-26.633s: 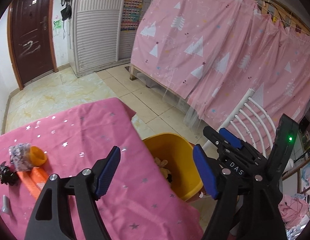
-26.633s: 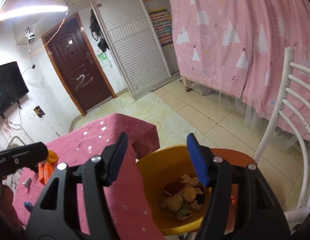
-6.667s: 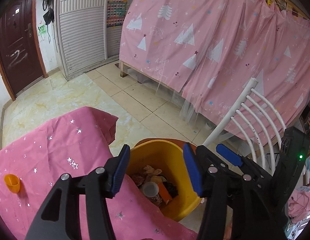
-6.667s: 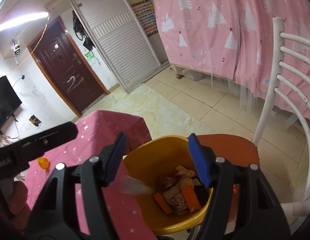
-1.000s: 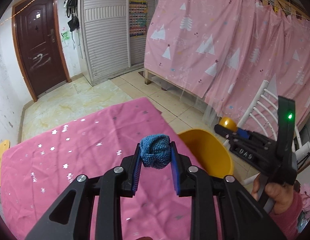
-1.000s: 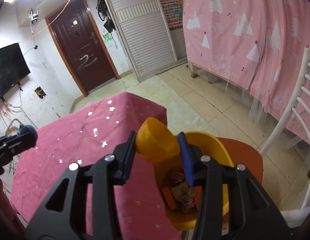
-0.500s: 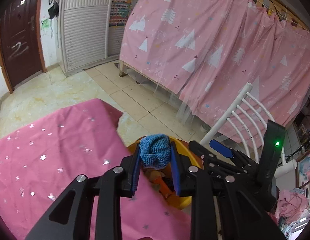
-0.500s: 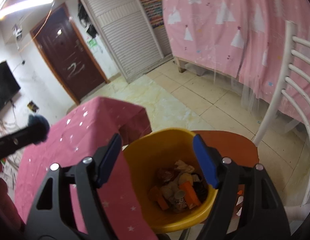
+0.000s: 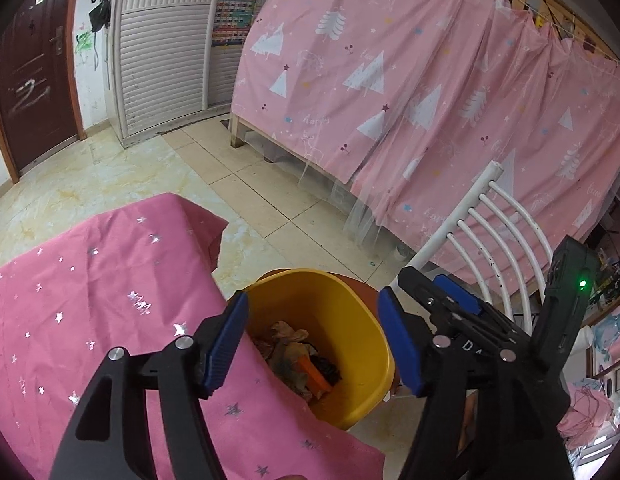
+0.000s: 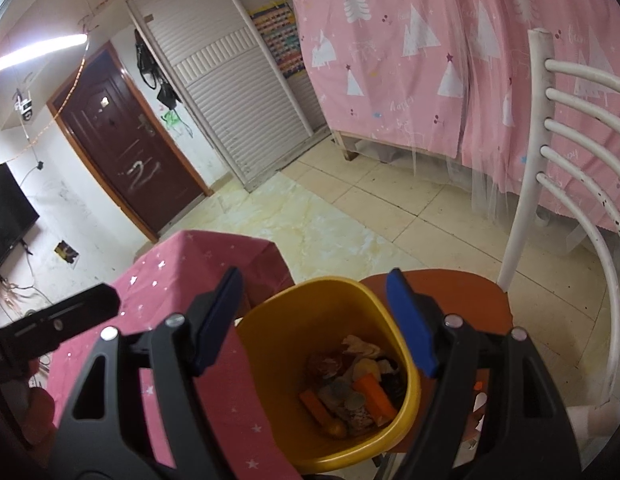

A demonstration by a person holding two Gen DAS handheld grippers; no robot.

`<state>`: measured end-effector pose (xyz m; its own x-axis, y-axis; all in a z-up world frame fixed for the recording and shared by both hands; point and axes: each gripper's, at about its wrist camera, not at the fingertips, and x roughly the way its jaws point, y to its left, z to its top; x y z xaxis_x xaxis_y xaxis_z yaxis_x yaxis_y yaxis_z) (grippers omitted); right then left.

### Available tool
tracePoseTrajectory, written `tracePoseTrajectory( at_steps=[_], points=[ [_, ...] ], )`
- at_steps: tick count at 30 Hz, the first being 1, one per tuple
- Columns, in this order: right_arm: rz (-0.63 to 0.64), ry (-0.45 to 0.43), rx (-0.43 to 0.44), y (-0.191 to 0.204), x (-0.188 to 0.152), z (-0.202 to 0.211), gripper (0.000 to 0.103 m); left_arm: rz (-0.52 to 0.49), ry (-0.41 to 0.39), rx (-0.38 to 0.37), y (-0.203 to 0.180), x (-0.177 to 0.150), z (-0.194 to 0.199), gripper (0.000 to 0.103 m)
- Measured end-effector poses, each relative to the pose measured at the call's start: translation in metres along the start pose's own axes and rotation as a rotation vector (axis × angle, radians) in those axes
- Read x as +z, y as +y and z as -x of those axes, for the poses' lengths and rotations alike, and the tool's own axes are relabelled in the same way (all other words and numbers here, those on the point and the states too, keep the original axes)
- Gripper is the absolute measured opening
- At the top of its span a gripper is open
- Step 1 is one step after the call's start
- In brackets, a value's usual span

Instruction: Collect trash

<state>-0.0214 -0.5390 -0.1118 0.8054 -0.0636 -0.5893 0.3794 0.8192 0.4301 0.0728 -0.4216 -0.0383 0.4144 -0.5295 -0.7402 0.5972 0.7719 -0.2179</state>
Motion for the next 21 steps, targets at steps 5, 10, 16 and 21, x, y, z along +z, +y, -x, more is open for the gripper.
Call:
tracePoseTrajectory(
  at_steps=[5,10,16,21],
  points=[
    [0.048,-0.001,0.009,0.018,-0.007,-0.002,0.088,0.018,-0.024,0.005,0.017,-0.004,0.022,0.068],
    [0.127,-0.042,-0.004,0.046,-0.016,0.004,0.094,0.043,-0.079,0.030,0.042,-0.011,0.053,0.072],
    [0.182,-0.051,0.031,0.084,-0.027,0.010,0.094,0.072,-0.179,0.140,0.080,-0.029,0.098,0.075],
    [0.259,-0.047,0.121,0.140,-0.046,0.018,0.096,0.121,-0.234,0.282,0.119,-0.047,0.124,0.078]
  ],
)
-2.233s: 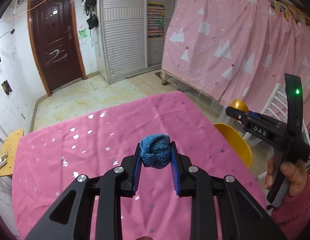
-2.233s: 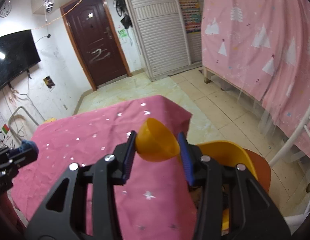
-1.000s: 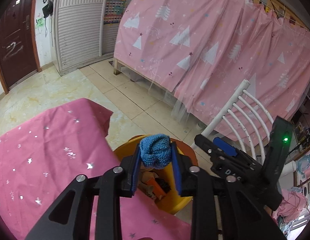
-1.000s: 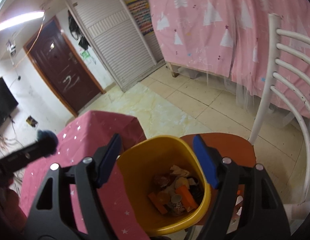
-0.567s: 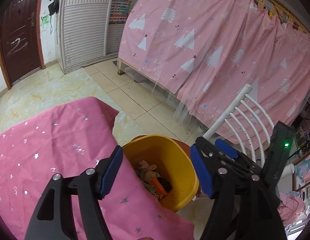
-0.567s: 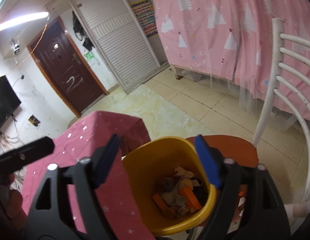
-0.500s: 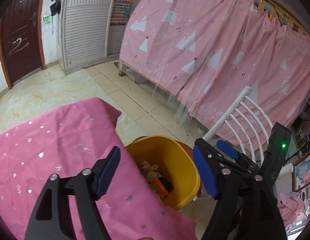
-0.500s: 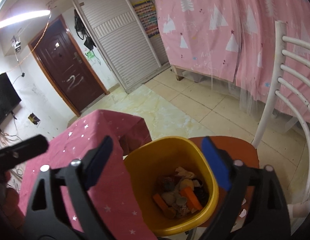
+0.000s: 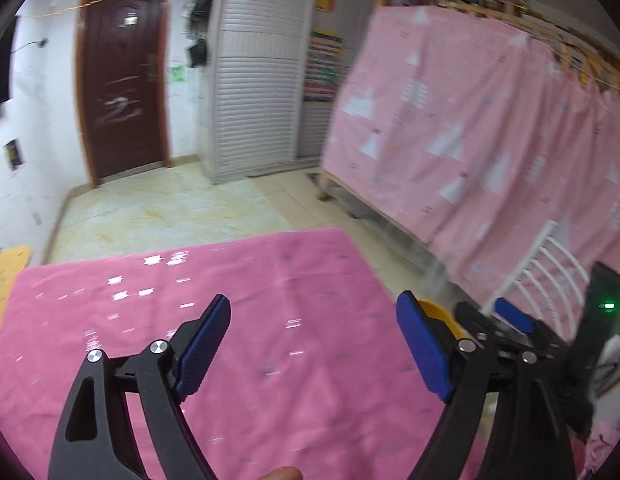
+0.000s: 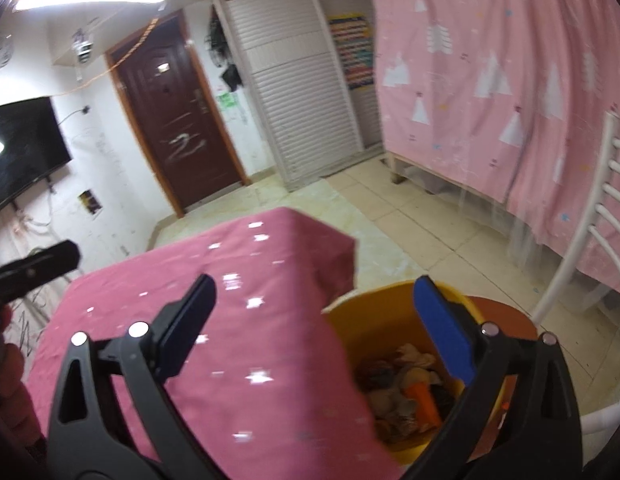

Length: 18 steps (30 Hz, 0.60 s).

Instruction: Collect trash

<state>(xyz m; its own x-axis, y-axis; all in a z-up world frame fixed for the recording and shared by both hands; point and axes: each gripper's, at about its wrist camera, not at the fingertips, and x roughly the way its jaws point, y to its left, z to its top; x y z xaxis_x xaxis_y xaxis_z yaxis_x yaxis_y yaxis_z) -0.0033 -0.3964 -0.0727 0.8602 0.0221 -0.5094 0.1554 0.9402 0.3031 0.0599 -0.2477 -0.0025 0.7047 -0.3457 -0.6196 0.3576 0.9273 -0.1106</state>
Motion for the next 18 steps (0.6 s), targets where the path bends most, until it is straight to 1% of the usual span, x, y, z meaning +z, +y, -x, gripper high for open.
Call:
tracePoseTrajectory(
  at_steps=[1,2,4,8,11,15,18],
  points=[
    [0.000,0.000,0.000,0.000,0.000,0.000,0.096,0.012,-0.005,0.025,0.011,-0.002,0.003,0.078],
    [0.011,0.002,0.012,0.008,-0.001,0.000,0.096,0.020,-0.010,0.043,0.019,-0.004,0.006,0.078],
    [0.047,0.014,0.052,0.033,-0.006,-0.003,0.096,0.045,-0.015,0.095,0.042,-0.010,0.011,0.078],
    [0.137,0.037,0.097,0.078,-0.018,-0.008,0.096,0.078,-0.018,0.166,0.077,-0.021,0.020,0.079],
    [0.177,0.040,0.128,0.101,-0.025,-0.007,0.097,0.098,-0.024,0.220,0.101,-0.029,0.026,0.079],
    [0.209,0.044,0.159,0.123,-0.032,-0.006,0.097,0.127,-0.031,0.288,0.132,-0.041,0.034,0.079],
    [0.235,0.041,0.171,0.138,-0.036,-0.004,0.097,0.151,-0.030,0.318,0.150,-0.048,0.037,0.079]
  ],
)
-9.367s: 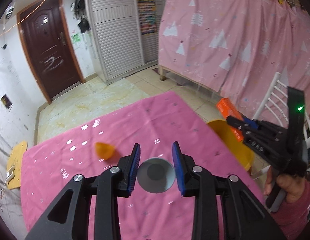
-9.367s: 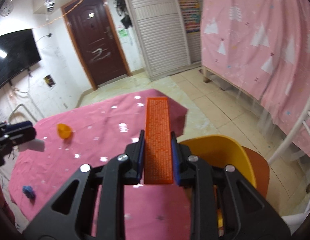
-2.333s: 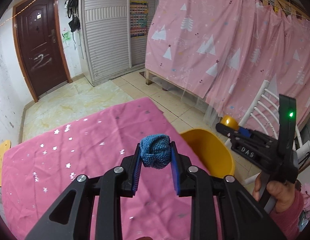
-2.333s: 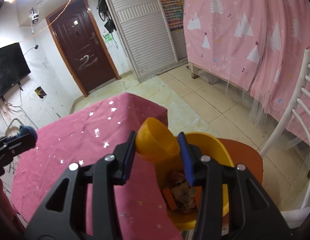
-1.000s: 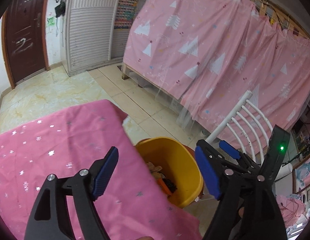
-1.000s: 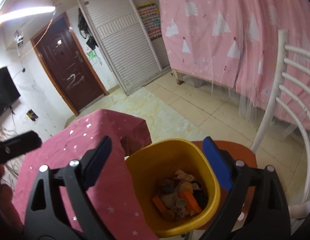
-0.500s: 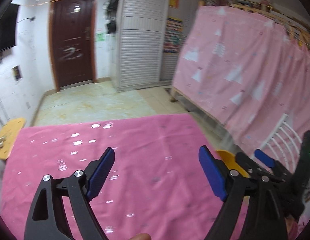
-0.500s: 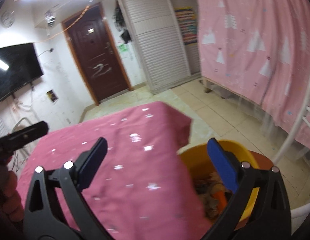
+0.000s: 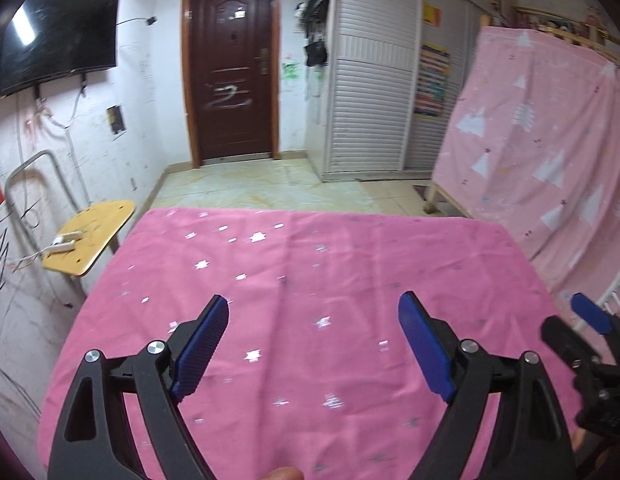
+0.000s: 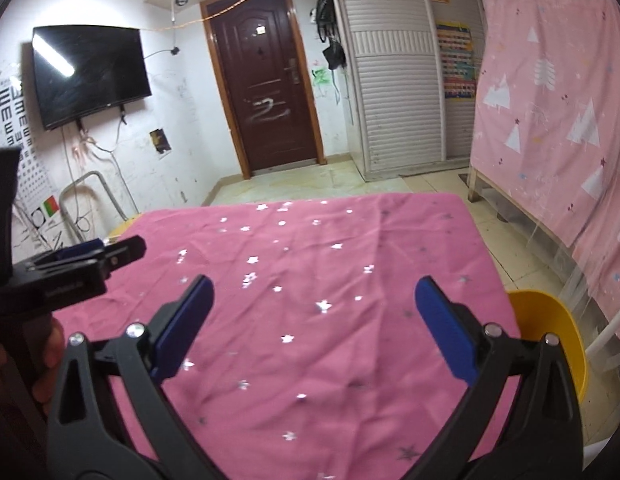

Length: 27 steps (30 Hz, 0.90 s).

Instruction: Collect trash

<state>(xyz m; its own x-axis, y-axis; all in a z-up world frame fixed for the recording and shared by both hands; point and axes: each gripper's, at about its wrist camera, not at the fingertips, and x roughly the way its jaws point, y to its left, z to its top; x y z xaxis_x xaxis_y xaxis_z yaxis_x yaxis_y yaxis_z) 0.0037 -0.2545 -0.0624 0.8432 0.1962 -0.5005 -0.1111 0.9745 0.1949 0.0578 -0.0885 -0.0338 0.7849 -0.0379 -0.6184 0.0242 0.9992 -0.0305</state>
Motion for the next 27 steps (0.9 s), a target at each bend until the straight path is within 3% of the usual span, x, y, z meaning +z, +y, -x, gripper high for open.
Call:
tracePoseTrajectory(
  at_steps=[11,27],
  points=[
    [0.056,0.032,0.005,0.027,-0.008,-0.010,0.097,0.051,-0.003,0.047,0.045,-0.020,0.000,0.080],
    [0.054,0.017,-0.012,0.029,-0.013,-0.010,0.097,0.052,-0.019,0.061,0.053,-0.035,-0.002,0.082]
  ],
)
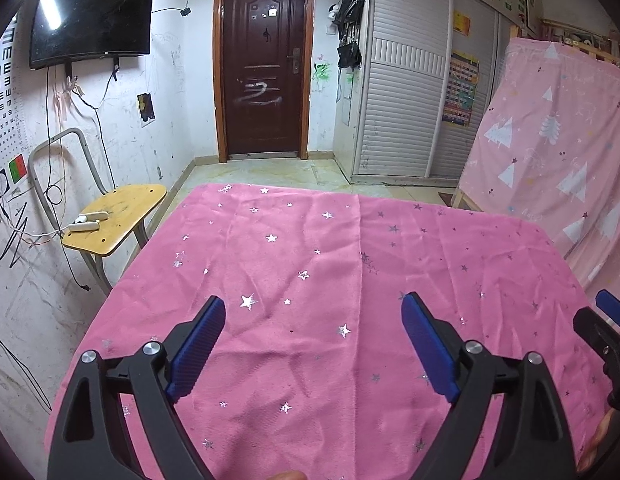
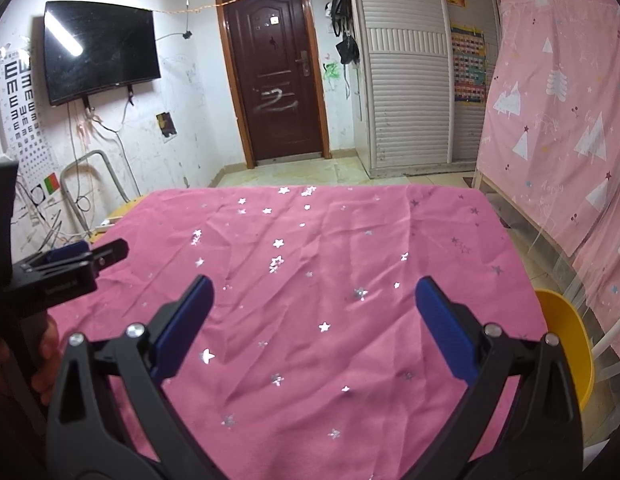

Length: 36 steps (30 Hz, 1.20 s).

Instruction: Collect trash

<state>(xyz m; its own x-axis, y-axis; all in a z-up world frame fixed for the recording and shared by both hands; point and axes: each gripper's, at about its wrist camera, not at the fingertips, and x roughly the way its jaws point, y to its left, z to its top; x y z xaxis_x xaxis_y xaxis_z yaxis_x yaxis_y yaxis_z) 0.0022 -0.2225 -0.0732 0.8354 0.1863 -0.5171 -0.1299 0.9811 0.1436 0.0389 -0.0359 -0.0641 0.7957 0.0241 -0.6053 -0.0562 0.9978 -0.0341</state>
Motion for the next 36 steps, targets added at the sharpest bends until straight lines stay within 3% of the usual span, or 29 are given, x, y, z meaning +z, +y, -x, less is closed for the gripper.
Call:
tracePoseTrajectory(
  at_steps=[36],
  points=[
    [-0.009,-0.009,-0.011,-0.0064,-0.0061,0.0043,0.097,-0.011,-0.010,0.001,0.0033,-0.0063,0.0055,0.082]
  ],
)
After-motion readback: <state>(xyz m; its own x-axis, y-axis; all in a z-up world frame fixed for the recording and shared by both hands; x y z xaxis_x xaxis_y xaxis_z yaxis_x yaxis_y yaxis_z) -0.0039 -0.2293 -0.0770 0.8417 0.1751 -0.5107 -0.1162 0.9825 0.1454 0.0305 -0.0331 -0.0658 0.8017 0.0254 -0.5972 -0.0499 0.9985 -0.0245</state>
